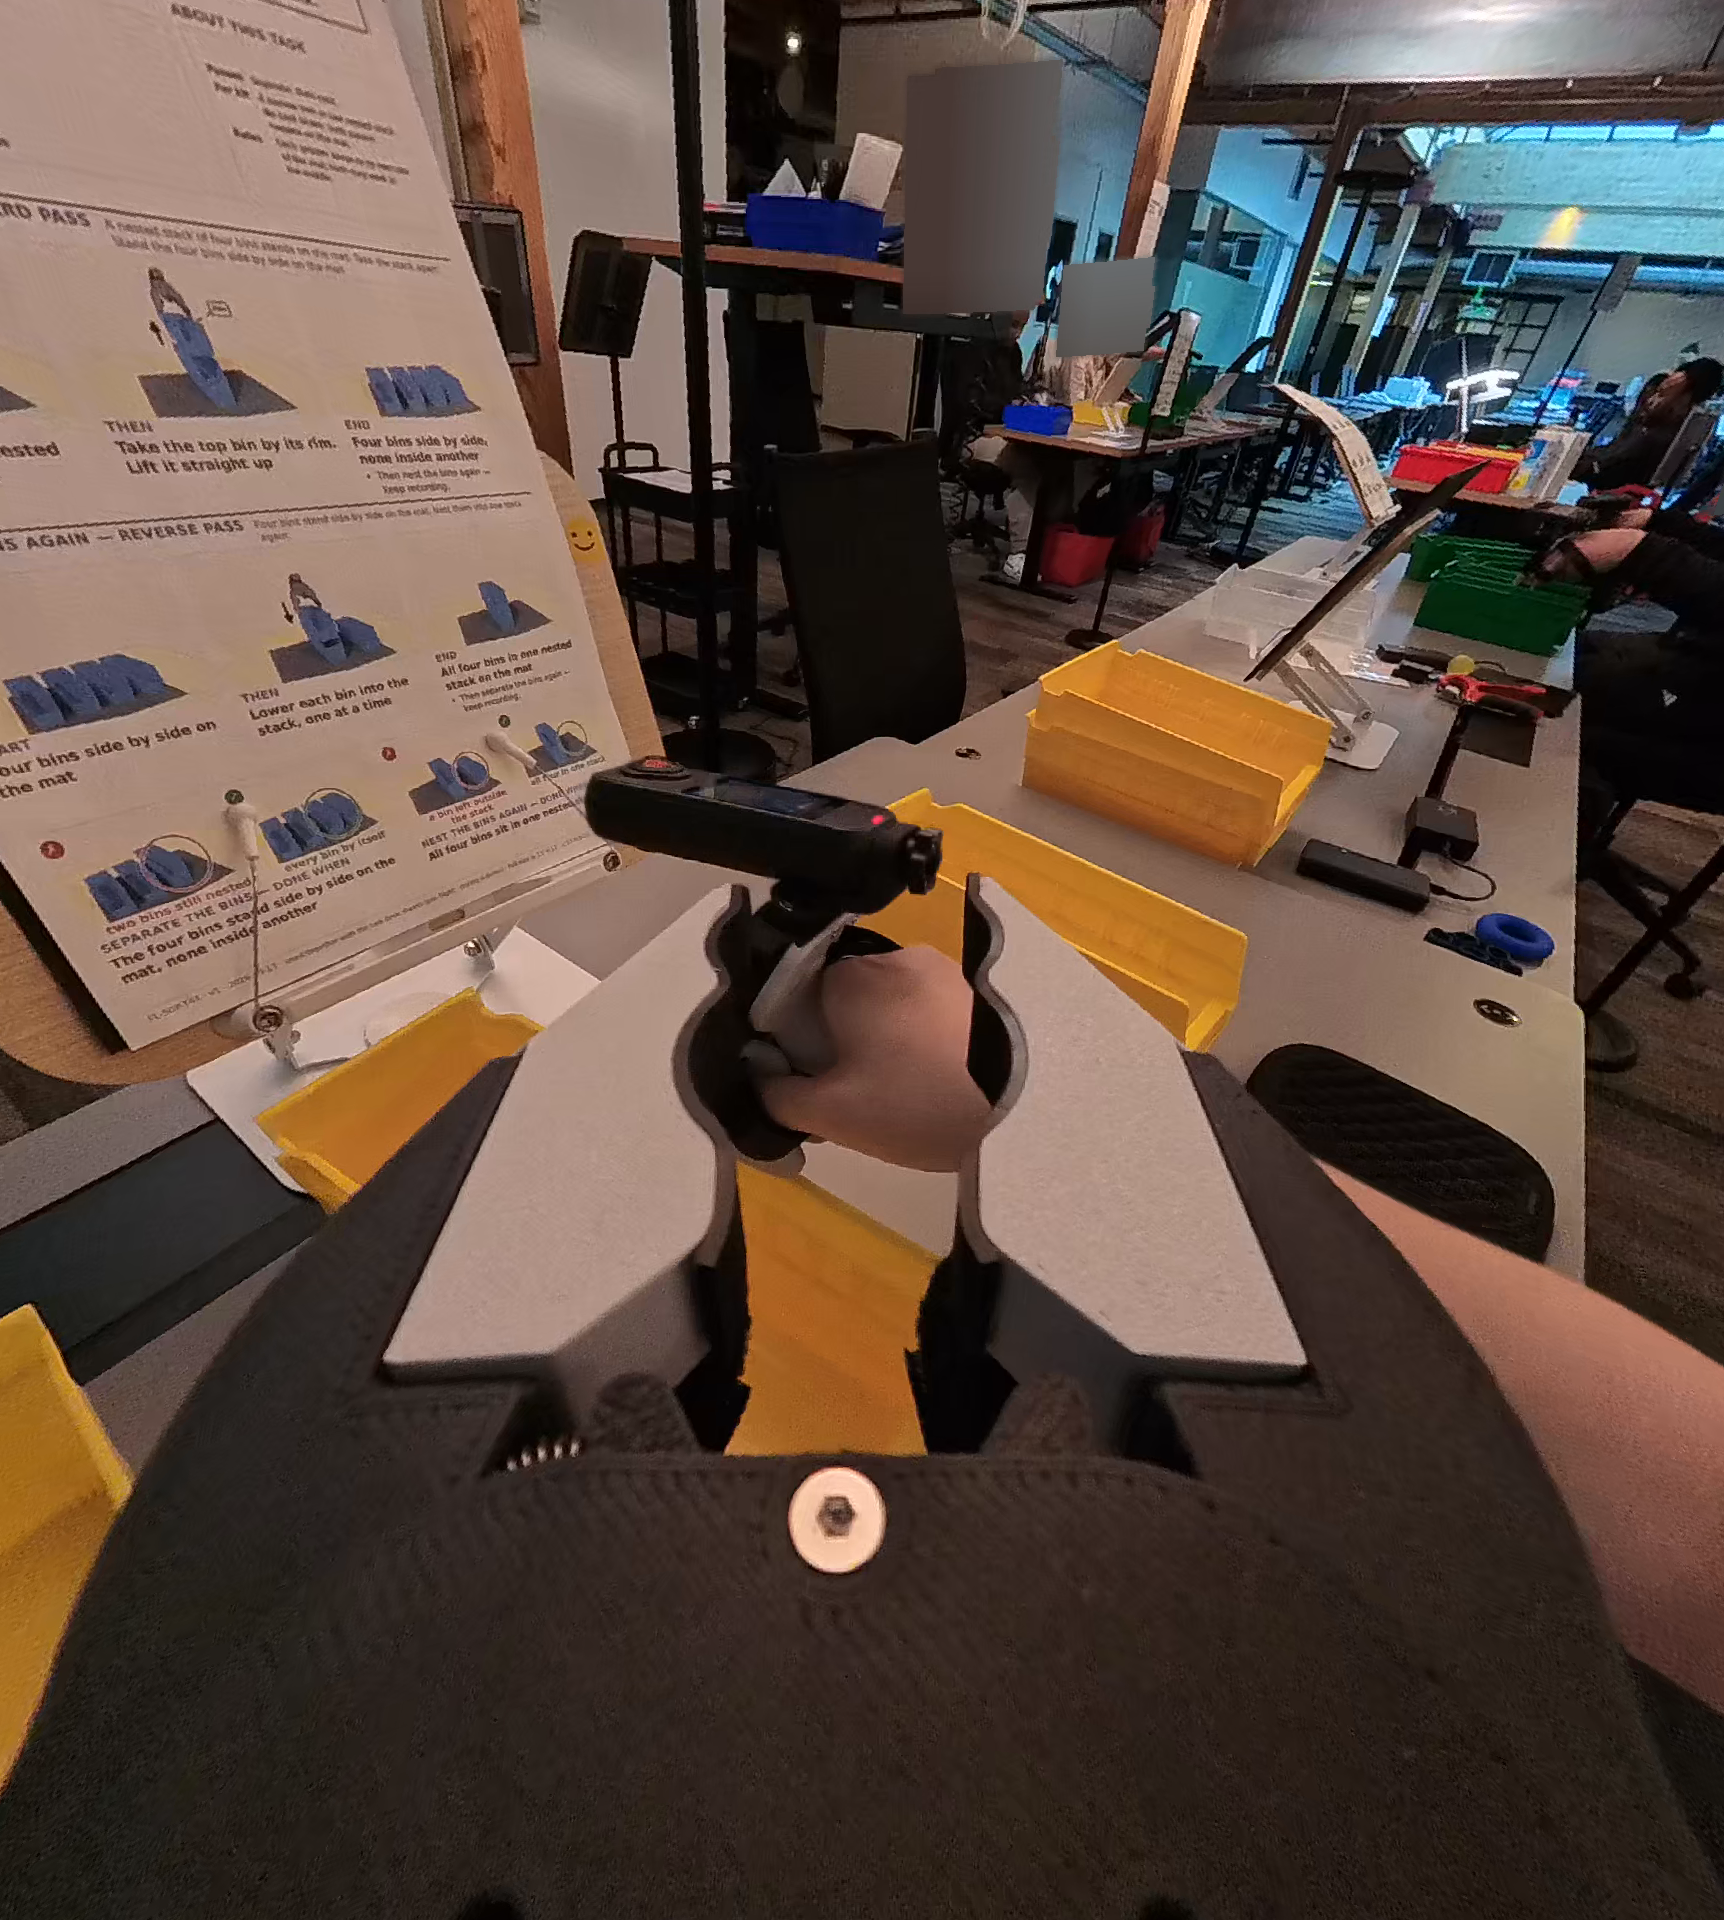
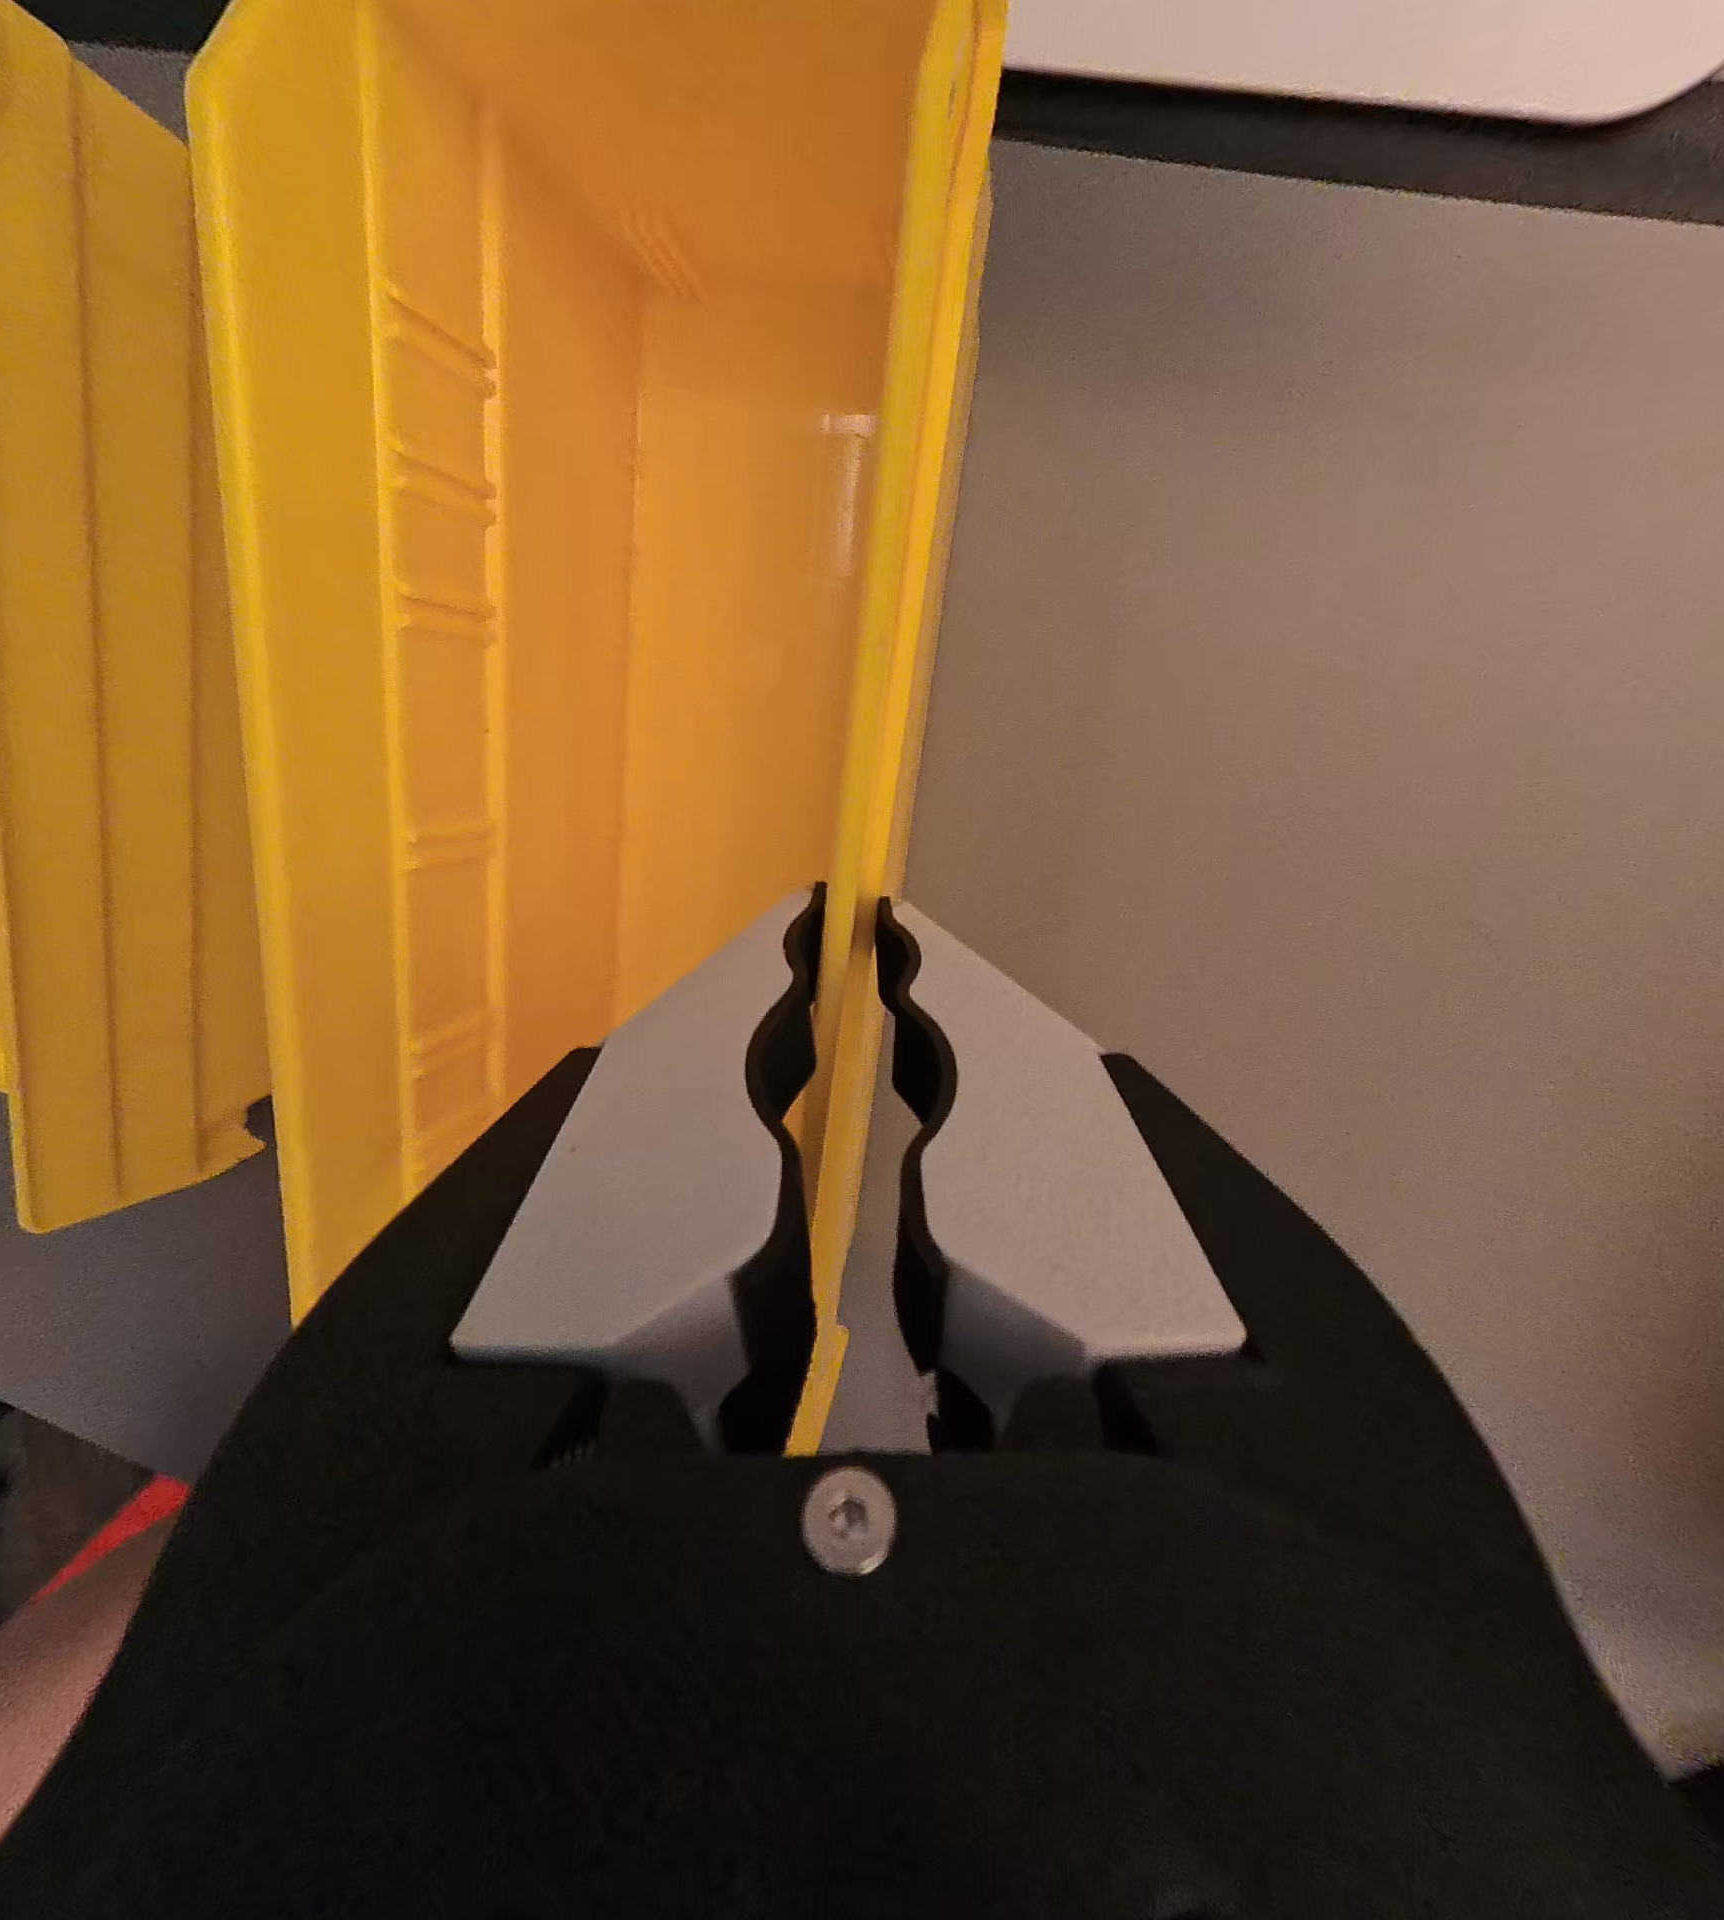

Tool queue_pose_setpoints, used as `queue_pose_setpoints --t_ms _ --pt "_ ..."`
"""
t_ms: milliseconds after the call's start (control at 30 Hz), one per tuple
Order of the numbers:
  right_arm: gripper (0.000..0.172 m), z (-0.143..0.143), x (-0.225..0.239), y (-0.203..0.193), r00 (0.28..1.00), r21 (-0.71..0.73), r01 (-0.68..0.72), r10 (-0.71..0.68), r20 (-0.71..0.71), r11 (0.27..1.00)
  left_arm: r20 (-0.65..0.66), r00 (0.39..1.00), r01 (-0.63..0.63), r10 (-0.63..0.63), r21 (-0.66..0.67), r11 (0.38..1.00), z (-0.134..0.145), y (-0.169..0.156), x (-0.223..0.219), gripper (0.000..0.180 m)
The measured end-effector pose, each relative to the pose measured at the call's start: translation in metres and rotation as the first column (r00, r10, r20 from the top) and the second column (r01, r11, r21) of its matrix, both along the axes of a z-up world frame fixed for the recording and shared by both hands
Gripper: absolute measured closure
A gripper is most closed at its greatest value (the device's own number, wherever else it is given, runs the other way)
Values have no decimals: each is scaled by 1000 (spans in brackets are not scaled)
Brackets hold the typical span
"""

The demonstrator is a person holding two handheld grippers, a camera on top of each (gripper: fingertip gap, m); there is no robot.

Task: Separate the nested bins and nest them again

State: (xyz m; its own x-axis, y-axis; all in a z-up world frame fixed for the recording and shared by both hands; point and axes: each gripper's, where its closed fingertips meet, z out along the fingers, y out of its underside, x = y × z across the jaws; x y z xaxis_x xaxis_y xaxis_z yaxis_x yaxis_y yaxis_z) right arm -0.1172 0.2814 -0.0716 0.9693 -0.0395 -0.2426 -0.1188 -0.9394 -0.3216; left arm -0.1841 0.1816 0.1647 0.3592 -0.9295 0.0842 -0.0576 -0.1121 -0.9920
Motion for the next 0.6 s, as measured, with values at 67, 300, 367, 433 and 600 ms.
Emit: queue_pose_setpoints --t_ms 67,300,367,433,600 --pt "166 0 1 -2 999 13 40 -40 -34 999 1 1000 5 -5 5 1000 1 -2 0 141" --pt "165 0 -2 -6 997 46 74 -73 -18 996 10 1000 6 -6 0 1000 2 -2 -1 141" --pt "162 0 -9 -11 1000 10 24 -24 -4 1000 5 1000 9 -9 1 1000 1 -2 0 141" --pt "160 0 -16 -19 999 -39 -41 41 -11 998 -5 1000 14 -14 3 1000 0 -4 0 141" --pt "154 9 -9 -8 995 -49 -81 84 58 995 5 1000 9 -9 4 1000 1 -3 0 141"
